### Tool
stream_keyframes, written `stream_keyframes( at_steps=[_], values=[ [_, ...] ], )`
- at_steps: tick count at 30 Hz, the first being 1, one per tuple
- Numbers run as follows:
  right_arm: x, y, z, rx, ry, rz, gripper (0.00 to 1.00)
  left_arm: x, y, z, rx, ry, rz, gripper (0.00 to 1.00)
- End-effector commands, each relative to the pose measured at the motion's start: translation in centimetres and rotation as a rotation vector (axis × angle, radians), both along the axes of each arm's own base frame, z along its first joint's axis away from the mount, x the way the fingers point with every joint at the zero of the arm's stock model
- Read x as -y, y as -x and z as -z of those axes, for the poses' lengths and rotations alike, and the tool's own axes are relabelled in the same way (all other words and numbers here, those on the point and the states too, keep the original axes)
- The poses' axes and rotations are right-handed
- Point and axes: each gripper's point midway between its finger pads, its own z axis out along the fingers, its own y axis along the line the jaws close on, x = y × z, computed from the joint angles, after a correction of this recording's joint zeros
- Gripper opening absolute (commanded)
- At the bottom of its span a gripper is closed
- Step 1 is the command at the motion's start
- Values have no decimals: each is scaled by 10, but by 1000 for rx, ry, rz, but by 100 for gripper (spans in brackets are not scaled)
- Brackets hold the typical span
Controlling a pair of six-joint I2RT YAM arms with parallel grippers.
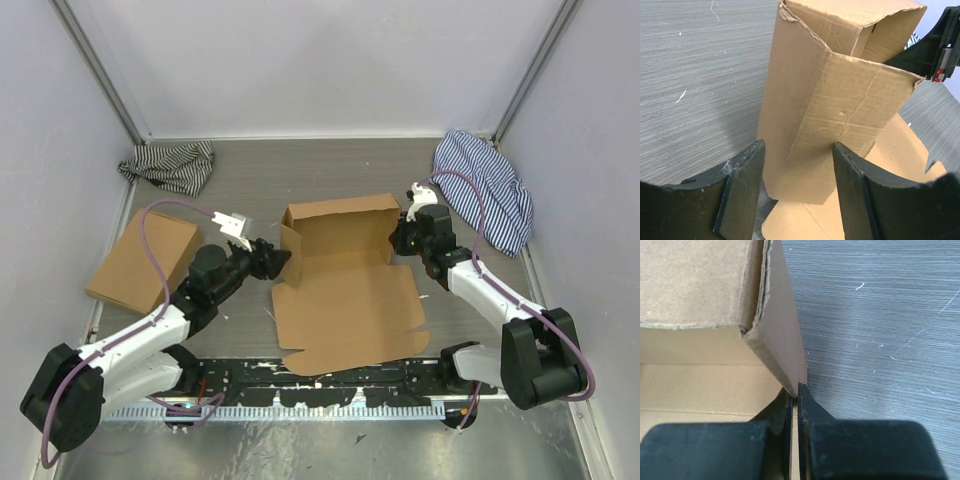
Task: Fold the paper box
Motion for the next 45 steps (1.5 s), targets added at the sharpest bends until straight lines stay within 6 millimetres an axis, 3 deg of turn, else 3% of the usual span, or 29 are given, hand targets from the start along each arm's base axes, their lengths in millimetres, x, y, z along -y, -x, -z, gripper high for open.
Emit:
stream_keyframes(
  at_steps=[1,7,17,25,26,36,41,45],
  values=[
    [-9,-8,-26,74,-59,-18,1,2,1,13,-24,-13,4,63],
    [-9,-6,-28,78,-61,-28,1,11,-11,20,-22,-31,13,64],
    [-15,0,-29,84,-77,-40,1,22,-24,3,11,-33,-34,63],
    [-27,8,-36,106,-63,-54,1,27,-43,13,-4,-123,-110,60],
    [-27,9,-39,112,-63,-55,1,28,-44,23,-20,-151,-116,59],
    [-31,15,-47,133,-79,-67,1,12,-61,32,-10,-258,-321,53],
    [-35,19,-49,134,-90,-66,1,12,-64,38,33,-371,-417,44],
    [-37,23,-51,139,-95,-61,1,1,-68,45,45,-535,-527,25]
  ],
)
